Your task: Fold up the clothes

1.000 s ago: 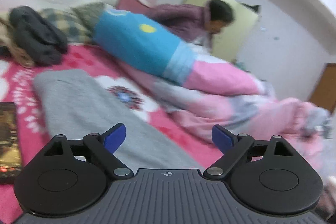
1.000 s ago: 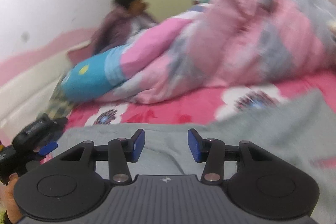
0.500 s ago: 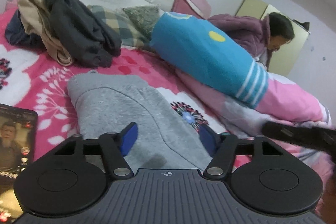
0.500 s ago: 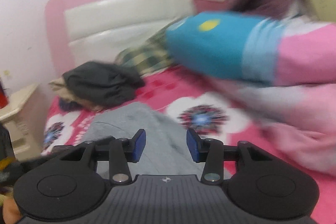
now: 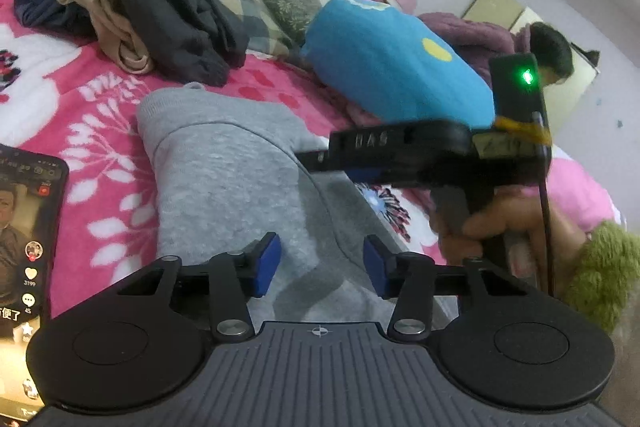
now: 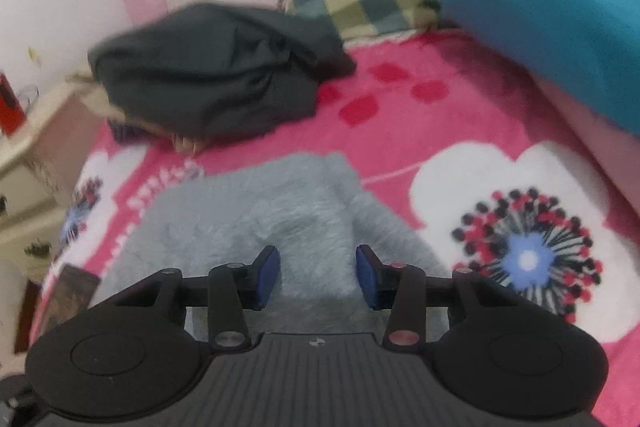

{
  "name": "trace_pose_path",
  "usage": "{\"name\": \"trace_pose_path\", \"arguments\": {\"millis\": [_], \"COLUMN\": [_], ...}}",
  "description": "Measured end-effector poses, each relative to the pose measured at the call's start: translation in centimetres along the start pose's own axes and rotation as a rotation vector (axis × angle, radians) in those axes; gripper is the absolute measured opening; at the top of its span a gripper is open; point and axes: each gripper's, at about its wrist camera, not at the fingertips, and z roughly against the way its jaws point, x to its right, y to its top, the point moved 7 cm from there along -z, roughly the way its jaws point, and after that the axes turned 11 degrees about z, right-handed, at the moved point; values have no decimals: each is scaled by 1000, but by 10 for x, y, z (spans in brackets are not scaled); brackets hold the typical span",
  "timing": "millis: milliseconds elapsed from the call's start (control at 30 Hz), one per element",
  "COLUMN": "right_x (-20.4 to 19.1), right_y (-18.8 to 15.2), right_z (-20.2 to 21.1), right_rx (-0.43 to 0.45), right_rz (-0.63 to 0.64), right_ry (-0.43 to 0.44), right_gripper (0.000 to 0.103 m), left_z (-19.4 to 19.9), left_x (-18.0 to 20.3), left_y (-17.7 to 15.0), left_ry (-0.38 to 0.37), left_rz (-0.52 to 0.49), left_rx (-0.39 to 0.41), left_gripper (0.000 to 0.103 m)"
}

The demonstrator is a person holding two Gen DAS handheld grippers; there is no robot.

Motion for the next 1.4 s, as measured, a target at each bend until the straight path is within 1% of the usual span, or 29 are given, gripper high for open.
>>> {"name": "trace_pose_path", "arguments": {"millis": [33,67,167,200,267,300,333,433,500,633,700,800,833,867,933,1033,1067,1133,1233,1267,1333,1400], "right_x": [-6,-12,-27,-32,-43,-47,-43,-33,-29,-27,-24,-15,-10,-5,5,20,23,22,16,15,11,7], "right_y": [-2,-4,-2,-1,1,2,6,21,30,35,32,22,22,22,22,21,17,0,-39,-52,-77,-103], "right_z": [0,1,9,11,16,19,20,25,24,9,-4,-28,-15,-2,24,64,85,124,132,135,141,147], "right_rx": [-6,-11,11,18,32,40,45,66,67,41,19,-21,5,32,85,165,184,195,137,118,80,41], "right_rz": [22,44,147,182,251,283,283,281,298,368,384,348,309,271,194,78,28,-6,-16,-20,-27,-33], "right_ry": [-13,-26,-82,-100,-137,-157,-193,-233,-250,-271,-289,-288,-291,-294,-298,-305,-312,-332,-321,-317,-309,-301], "right_gripper": [19,13,8,7,2,2,2,1,1,1,1,2,5,15,33,34,34,34,34,34,33,32], "left_z": [-1,-2,-4,-4,-4,-4,-4,-4,-4,-7,-8,-11,-11,-11,-11,-12,-12,-12,-19,-25,-41,-54], "left_x": [-3,-6,-12,-12,-11,-11,-11,-10,-10,-9,-7,-5,-4,-2,3,9,11,15,39,44,50,44], "left_y": [0,0,-2,-3,-3,-3,-2,2,3,2,1,0,0,0,1,1,2,2,6,5,2,-3], "left_ry": [3,7,14,14,17,16,13,3,2,4,4,8,5,0,-9,-24,-29,-39,-73,-69,-38,6], "left_rz": [14,26,46,44,46,52,60,78,79,72,62,43,34,23,3,-28,-38,-59,-177,-221,-301,-322], "left_rx": [-9,-21,-45,-45,-42,-42,-41,-34,-29,-33,-36,-36,-37,-38,-41,-46,-47,-50,-57,-71,-112,-146], "left_gripper": [46,46,46,46,46,46,46,46,46,46,46,46,46,46,46,46,46,46,46,46,46,46]}}
